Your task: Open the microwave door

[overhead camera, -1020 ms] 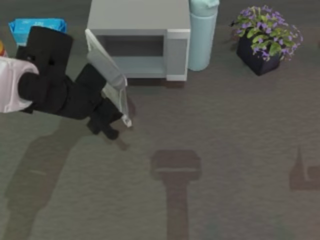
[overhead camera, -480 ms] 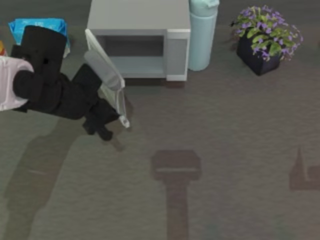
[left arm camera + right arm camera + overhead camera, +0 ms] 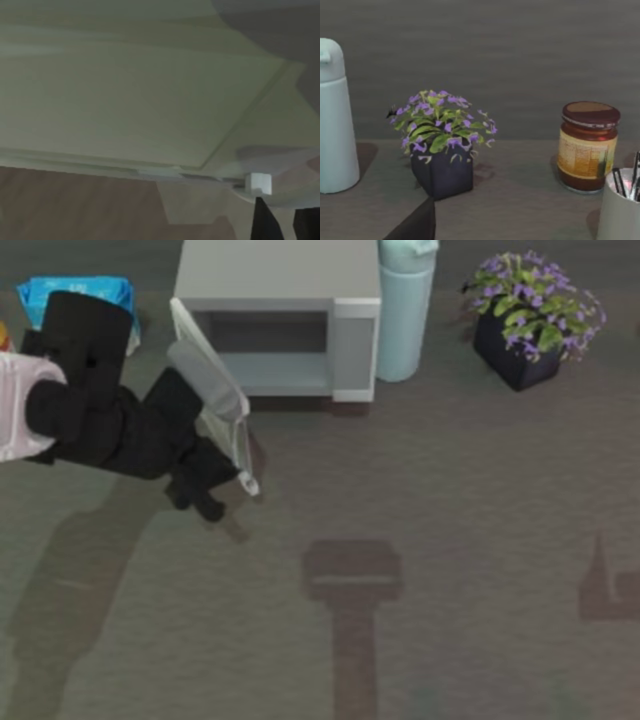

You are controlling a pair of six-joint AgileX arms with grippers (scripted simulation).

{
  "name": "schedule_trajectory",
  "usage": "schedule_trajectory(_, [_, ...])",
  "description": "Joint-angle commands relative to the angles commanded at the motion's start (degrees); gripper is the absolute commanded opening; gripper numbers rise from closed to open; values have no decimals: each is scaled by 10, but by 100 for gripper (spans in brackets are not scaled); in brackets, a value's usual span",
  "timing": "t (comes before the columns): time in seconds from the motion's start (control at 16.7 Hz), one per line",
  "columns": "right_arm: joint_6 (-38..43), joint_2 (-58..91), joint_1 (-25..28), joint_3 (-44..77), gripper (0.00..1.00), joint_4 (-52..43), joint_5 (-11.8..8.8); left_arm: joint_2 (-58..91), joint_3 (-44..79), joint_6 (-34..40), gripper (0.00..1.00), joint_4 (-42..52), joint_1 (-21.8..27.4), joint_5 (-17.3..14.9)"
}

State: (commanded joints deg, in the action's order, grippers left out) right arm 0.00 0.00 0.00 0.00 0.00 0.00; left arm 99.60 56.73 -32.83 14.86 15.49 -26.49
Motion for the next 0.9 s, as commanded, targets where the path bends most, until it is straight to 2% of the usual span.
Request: schedule_trajectory(0.9, [0, 0, 0, 0, 100, 0, 0, 1, -2, -5, 0, 6, 0, -6])
